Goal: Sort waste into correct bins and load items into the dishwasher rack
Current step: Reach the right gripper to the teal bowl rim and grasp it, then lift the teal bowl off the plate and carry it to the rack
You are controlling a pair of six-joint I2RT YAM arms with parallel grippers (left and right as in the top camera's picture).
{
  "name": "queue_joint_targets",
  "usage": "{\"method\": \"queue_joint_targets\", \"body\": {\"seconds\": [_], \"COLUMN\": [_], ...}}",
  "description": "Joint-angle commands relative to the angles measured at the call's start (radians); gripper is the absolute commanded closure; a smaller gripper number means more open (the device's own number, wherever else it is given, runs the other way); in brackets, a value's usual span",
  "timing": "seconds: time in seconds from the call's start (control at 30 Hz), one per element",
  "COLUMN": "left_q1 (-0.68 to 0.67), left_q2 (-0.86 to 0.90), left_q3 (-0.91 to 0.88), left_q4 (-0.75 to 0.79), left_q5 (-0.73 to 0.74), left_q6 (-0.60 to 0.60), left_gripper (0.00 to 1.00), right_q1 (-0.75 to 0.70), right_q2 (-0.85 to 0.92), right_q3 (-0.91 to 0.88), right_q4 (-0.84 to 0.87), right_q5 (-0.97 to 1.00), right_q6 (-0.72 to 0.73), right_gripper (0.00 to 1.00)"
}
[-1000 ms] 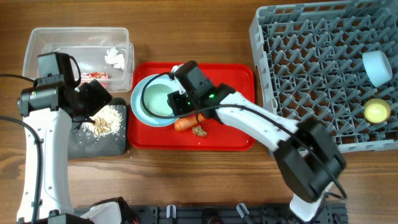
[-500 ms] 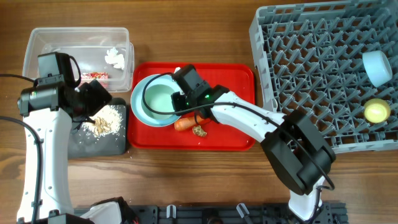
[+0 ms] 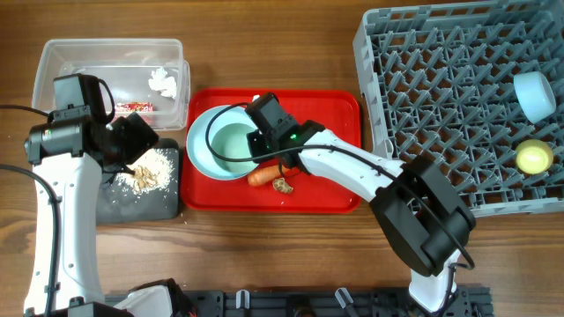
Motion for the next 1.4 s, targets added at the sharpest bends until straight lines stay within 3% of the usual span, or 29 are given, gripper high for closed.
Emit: {"method": "queue_joint_targets", "body": {"seconds": [0.0, 0.77, 1.03, 1.37], "left_q1": [0.005, 0.005, 0.005, 0.006], "left_q2": [-0.015, -0.015, -0.015, -0.015], "left_q3": [0.006, 0.007, 0.006, 0.007], "left_q4": [0.000, 0.000, 0.000, 0.000], "left_q5": [0.002, 0.002, 0.002, 0.002], "left_q6": [-0.010, -0.010, -0.010, -0.010], "left_gripper": [0.07, 0.06, 0.06, 0.06], "right_q1": [-0.022, -0.218, -0.254, -0.415], "right_q2": [0.013, -0.093, -0.321, -0.521], "right_q3": [-0.005, -0.005, -0.005, -0.005], "right_q4": [-0.034, -0.135, -0.149, -0.111], "right_q5": [0.081, 0.140, 0.151, 0.588], "right_q6": [-0.001, -0.061, -0.245, -0.507], "right_gripper": [0.96, 0.96, 0.96, 0.96]}}
